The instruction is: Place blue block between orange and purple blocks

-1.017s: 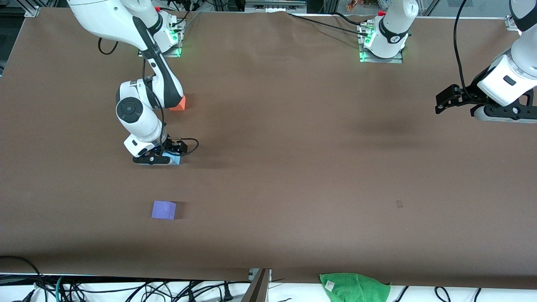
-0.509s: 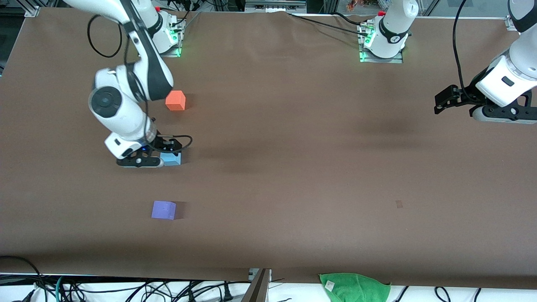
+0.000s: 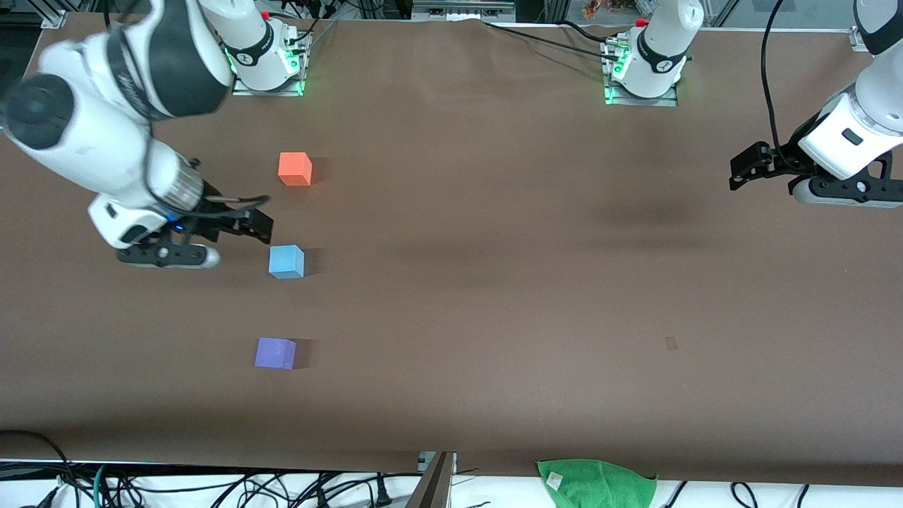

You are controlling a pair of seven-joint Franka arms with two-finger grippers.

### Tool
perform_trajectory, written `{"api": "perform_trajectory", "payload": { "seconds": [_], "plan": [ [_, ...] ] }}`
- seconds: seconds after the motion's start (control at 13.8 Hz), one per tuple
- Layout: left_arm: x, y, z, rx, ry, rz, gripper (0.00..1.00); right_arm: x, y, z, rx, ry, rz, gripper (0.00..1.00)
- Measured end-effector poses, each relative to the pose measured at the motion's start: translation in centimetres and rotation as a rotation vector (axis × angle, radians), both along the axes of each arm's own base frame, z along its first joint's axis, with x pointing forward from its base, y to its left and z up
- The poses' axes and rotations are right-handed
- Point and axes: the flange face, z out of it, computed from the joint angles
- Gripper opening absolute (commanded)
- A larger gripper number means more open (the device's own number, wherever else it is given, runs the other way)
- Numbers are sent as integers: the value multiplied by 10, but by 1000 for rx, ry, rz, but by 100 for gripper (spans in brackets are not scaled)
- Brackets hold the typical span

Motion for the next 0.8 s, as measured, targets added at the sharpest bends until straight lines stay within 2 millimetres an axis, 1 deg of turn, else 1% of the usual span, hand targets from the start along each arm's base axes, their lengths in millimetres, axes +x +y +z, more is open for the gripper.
{"api": "perform_trajectory", "payload": {
  "seconds": [0.22,0.29,0.36,0.44,0.51,0.8],
  "plan": [
    [0,0,0,0,1,0,100,-33,-39,52,13,53,16,99],
    [0,0,0,0,2,0,100,-44,-48,66,14,58,17,99],
    [0,0,0,0,2,-1,100,-53,-54,74,7,54,18,100],
    [0,-1,0,0,3,-1,100,-59,-56,78,-3,50,21,100],
    [0,-1,0,0,4,-1,100,-62,-56,77,-11,52,25,100],
    [-1,-2,-1,0,7,-3,100,-63,-50,68,-49,61,45,99]
  ]
}}
